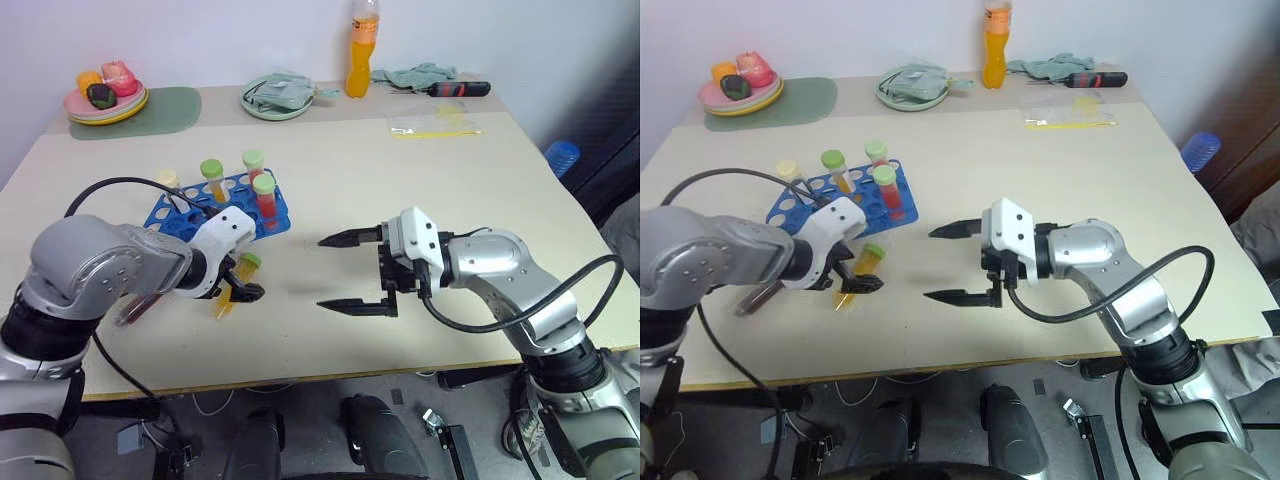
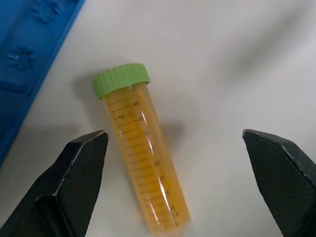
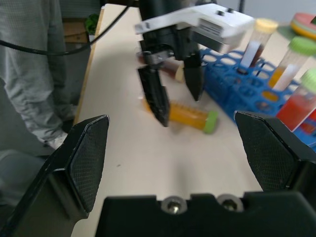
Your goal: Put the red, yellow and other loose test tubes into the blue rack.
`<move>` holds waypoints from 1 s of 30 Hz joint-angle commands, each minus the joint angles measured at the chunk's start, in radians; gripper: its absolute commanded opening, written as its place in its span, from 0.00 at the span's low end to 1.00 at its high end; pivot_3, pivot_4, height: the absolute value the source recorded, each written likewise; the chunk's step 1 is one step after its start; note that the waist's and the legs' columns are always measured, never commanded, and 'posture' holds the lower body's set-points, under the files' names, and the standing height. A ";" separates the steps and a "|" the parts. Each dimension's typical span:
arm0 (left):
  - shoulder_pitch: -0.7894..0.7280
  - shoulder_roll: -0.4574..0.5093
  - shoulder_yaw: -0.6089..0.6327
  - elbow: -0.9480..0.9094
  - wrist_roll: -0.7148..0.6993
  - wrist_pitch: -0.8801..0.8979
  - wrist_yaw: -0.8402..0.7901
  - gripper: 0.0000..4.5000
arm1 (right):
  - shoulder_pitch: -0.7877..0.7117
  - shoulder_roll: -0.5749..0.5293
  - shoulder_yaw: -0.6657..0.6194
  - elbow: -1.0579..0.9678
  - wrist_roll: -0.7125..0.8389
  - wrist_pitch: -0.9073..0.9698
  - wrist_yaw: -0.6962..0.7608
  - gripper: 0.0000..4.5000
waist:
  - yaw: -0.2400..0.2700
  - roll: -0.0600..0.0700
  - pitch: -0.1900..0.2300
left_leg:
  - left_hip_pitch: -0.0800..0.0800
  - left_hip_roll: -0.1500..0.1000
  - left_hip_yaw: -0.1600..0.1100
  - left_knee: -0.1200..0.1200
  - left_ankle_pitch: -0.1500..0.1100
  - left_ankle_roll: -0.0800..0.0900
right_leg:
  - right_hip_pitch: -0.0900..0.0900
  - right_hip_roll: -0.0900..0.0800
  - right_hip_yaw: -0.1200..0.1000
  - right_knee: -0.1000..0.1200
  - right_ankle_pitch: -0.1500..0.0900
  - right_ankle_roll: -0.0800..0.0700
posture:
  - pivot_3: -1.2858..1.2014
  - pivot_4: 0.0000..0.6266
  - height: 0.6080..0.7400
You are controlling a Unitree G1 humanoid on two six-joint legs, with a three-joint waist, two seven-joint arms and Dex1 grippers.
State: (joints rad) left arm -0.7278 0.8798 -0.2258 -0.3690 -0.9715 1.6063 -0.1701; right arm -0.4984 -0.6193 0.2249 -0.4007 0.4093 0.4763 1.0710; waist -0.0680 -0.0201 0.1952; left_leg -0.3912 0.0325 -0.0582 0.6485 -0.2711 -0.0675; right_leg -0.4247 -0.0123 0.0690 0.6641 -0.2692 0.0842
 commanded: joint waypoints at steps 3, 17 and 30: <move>0.000 -0.060 0.003 0.081 -0.088 0.008 0.210 1.00 | 0.021 -0.004 -0.004 -0.070 0.000 0.001 -0.026 1.00 | 0.011 0.000 0.000 | 0.000 0.000 0.000 0.001 0.000 0.000 | 0.000 -0.001 0.000 0.000 0.000 0.000 | 0.52 0.24 1.00; 0.062 -0.092 0.071 0.100 -0.254 0.008 0.459 0.17 | 0.025 0.016 0.029 -0.049 -0.048 -0.039 -0.047 1.00 | 0.023 0.000 0.000 | 0.000 -0.001 0.000 0.002 0.000 -0.001 | 0.000 -0.001 0.000 0.001 0.000 0.000 | 0.52 0.24 1.00; 0.472 -0.202 0.510 -0.213 0.202 -0.815 0.146 0.17 | 0.052 0.153 0.009 0.035 -0.043 0.009 -0.210 1.00 | 0.054 -0.001 -0.001 | 0.000 -0.001 0.002 0.001 0.004 -0.008 | 0.001 -0.002 0.000 -0.002 0.000 -0.001 | 0.52 0.24 1.00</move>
State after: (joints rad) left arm -0.2274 0.6935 0.2987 -0.5880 -0.8860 0.8888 -0.0733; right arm -0.4486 -0.4798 0.2452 -0.3652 0.3671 0.4928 0.8875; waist -0.0144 -0.0211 0.1943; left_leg -0.3916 0.0314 -0.0568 0.6499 -0.2669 -0.0751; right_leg -0.4227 -0.0144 0.0685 0.6618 -0.2692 0.0835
